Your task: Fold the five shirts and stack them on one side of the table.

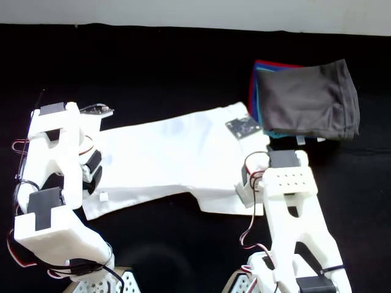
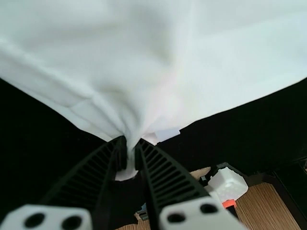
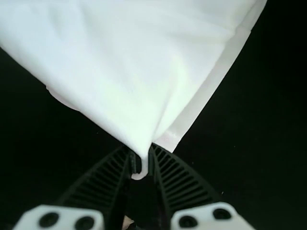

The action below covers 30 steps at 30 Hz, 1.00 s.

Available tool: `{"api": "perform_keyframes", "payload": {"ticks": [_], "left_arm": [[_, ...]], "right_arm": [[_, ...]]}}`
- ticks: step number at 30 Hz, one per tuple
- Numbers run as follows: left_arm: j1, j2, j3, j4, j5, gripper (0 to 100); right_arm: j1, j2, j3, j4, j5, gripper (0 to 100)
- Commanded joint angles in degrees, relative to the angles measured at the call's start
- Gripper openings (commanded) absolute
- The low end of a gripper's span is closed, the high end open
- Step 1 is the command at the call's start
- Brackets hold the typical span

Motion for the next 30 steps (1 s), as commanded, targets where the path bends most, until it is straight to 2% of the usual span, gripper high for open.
{"api": "perform_keyframes", "payload": {"ticks": [1,4,9,11,16,19,20,22,23,25,30], "left_arm": [[-0.57,-0.66,-0.22,-0.53,-0.26,1],[-0.57,-0.66,-0.31,-0.35,-0.26,3],[-1.36,-1.45,-1.1,1.93,-0.44,17],[-2.33,-2.59,-3.03,3.43,-0.44,18],[-4.62,-6.9,-12.97,7.38,-0.44,18],[-4.88,-6.9,-18.07,6.86,-0.09,17],[-4.62,-6.02,-18.95,5.71,0.97,14],[-4.0,-3.21,-20.44,1.41,5.63,2],[-3.65,-1.01,-21.05,-0.35,7.74,0],[-2.33,3.65,-22.37,-2.99,9.58,2],[-0.31,16.66,-30.02,-5.89,13.01,1]], "right_arm": [[0.22,-1.63,1.71,-2.95,0.7,0.5],[0.13,-1.8,1.45,-2.33,0.7,3.1],[0.04,-2.24,-3.82,3.65,0.44,17.5],[0.04,-2.24,-8.57,6.55,0.18,19.6],[0.04,-1.63,-20.62,9.36,0.09,19.6],[-0.04,-0.22,-23.6,5.32,0.09,18.6],[-0.04,1.01,-23.96,3.65,0.09,15.8],[-0.04,4.53,-24.04,-0.31,0.09,4.9],[-0.04,6.9,-24.13,-2.07,0.09,0.0],[-0.04,11.65,-25.1,-4.62,0.09,3.0],[-2.42,24.48,-34.07,-6.29,0.09,1.2]]}}
